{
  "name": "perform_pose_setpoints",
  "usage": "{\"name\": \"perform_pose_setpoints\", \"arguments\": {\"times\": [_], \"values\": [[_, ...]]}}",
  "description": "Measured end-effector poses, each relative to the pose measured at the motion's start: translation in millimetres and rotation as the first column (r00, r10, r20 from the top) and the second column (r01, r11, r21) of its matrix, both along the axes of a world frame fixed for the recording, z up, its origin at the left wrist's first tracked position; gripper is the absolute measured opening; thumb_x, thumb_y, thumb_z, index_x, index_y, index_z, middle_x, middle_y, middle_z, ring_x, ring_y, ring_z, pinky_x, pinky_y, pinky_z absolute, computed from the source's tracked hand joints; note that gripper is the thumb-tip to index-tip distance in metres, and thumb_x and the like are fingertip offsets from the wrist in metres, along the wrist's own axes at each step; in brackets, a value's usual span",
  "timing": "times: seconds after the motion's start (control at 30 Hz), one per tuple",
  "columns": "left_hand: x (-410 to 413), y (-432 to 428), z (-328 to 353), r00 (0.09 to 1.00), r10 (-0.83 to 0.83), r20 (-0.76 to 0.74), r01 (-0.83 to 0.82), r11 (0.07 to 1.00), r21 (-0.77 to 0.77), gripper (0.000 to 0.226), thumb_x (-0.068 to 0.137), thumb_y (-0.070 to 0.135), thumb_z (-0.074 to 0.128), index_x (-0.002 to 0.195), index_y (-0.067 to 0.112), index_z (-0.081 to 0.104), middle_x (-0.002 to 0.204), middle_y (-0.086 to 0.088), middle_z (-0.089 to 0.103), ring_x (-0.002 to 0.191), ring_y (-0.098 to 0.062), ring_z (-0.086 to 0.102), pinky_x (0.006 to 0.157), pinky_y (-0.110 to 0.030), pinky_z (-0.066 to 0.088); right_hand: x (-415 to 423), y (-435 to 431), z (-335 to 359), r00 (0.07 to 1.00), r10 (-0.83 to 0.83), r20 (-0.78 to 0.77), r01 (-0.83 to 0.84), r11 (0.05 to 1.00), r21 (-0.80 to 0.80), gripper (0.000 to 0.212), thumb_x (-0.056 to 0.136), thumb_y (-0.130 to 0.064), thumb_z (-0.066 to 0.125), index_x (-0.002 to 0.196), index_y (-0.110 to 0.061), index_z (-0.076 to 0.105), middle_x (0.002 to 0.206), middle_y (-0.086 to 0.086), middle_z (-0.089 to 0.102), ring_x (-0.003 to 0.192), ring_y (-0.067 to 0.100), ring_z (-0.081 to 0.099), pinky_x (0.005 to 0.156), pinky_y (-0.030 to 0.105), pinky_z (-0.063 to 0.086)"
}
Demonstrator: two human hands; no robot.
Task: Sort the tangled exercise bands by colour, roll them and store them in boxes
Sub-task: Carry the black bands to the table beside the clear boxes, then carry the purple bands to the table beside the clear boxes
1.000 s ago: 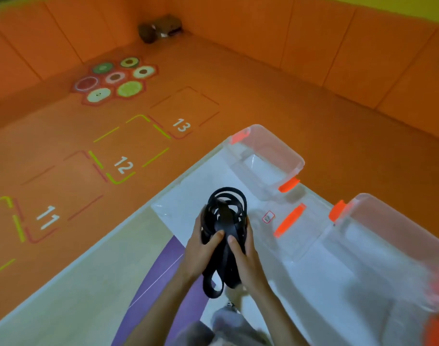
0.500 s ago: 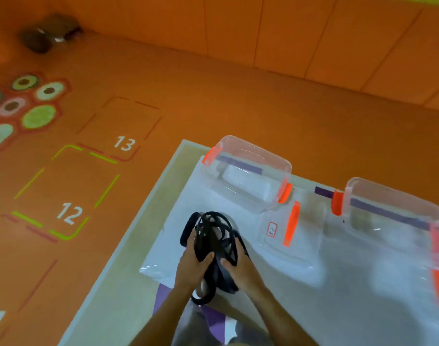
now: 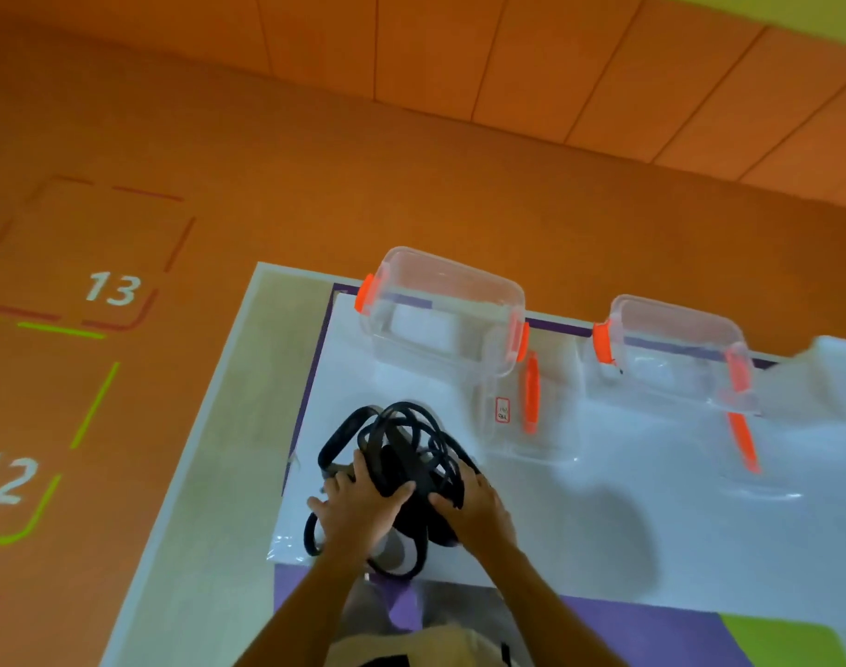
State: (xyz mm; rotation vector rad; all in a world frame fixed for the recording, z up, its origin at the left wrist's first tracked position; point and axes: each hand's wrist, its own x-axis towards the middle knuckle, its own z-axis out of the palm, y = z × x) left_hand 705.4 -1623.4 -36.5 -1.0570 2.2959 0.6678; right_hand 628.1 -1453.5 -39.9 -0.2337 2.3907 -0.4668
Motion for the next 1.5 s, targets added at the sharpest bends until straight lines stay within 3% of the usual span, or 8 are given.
{"name": "perform_pose_setpoints", "arguments": {"times": [0.17,0.4,0.57,0.77,0.87,0.93,1.13,1.5], "values": [[4.5,-19.9,20.3,0.99,-0.139,-0.007,0.139,0.99,-0.007,0.092,0.088,0.086,0.046,0.156,0.026,0.035,0.158,-0.006,0.048,0.146,-0.034,0.044,0.116,-0.056,0.035,6.8,4.7,8.1,0.997,-0.01,-0.071,0.007,0.999,-0.036,0.075,0.095,-0.062,0.059,0.157,-0.03,0.032,0.153,0.0,0.05,0.138,0.023,0.05,0.109,0.045,0.048],[19.0,-3.2,29.1,0.963,-0.229,-0.142,0.208,0.966,-0.152,0.085,0.097,0.063,0.058,0.166,0.023,0.027,0.164,-0.012,0.038,0.147,-0.032,0.043,0.111,-0.046,0.046,23.6,36.6,12.1,0.987,-0.13,-0.094,0.114,0.98,-0.161,0.06,0.101,-0.048,0.06,0.154,-0.026,0.04,0.149,0.002,0.051,0.133,0.019,0.05,0.106,0.04,0.052],[27.5,21.3,36.5,0.882,-0.373,-0.29,0.301,0.916,-0.264,0.071,0.067,0.015,0.095,0.132,0.001,0.072,0.135,-0.029,0.068,0.12,-0.048,0.068,0.093,-0.061,0.058,28.8,61.1,21.8,0.969,-0.21,-0.133,0.172,0.952,-0.253,0.053,0.1,-0.035,0.068,0.147,-0.019,0.051,0.144,0.005,0.055,0.131,0.022,0.056,0.107,0.032,0.048],[12.8,79.0,45.0,0.733,-0.582,-0.352,0.527,0.813,-0.247,0.052,0.094,0.018,0.072,0.144,0.01,0.063,0.148,-0.018,0.059,0.143,-0.038,0.052,0.118,-0.052,0.043,23.9,126.7,45.6,0.932,-0.131,-0.337,0.086,0.986,-0.146,0.046,0.102,-0.044,0.06,0.144,-0.025,0.056,0.145,-0.004,0.055,0.13,0.019,0.055,0.104,0.035,0.048],[-5.1,131.4,47.5,0.616,-0.704,-0.355,0.62,0.71,-0.332,0.047,0.096,0.021,0.067,0.142,0.017,0.062,0.143,-0.01,0.06,0.138,-0.032,0.055,0.114,-0.047,0.046,22.5,177.1,56.9,0.903,-0.034,-0.428,0.027,0.999,-0.022,0.045,0.102,-0.047,0.056,0.141,-0.026,0.057,0.144,-0.006,0.057,0.129,0.02,0.055,0.099,0.036,0.047],[-18.4,176.7,52.8,0.567,-0.77,-0.291,0.678,0.638,-0.366,0.048,0.103,0.03,0.054,0.15,0.023,0.052,0.155,-0.006,0.049,0.148,-0.028,0.042,0.121,-0.044,0.037,22.5,218.8,64.7,0.881,-0.009,-0.473,0.026,0.999,0.03,0.044,0.1,-0.047,0.059,0.137,-0.024,0.061,0.14,-0.003,0.06,0.125,0.023,0.058,0.096,0.039,0.049],[-53.8,327.3,77.4,0.457,-0.838,-0.297,0.725,0.545,-0.422,0.053,0.105,0.037,0.045,0.156,0.027,0.043,0.164,0.004,0.037,0.155,-0.02,0.029,0.126,-0.038,0.023,32.3,377.4,86.4,0.837,-0.104,-0.538,0.16,0.985,0.059,0.039,0.097,-0.044,0.06,0.129,-0.024,0.067,0.129,-0.003,0.067,0.114,0.023,0.064,0.089,0.039,0.053],[-123.9,579.0,116.9,0.096,-0.96,-0.262,0.844,0.218,-0.49,0.039,0.104,0.037,0.045,0.141,0.025,0.054,0.15,0.002,0.047,0.145,-0.021,0.038,0.12,-0.038,0.029,24.5,627.2,122.7,0.72,-0.361,-0.593,0.507,0.857,0.094,0.032,0.095,-0.043,0.061,0.12,-0.025,0.07,0.119,-0.004,0.068,0.111,0.025,0.064,0.084,0.039,0.048]]}}
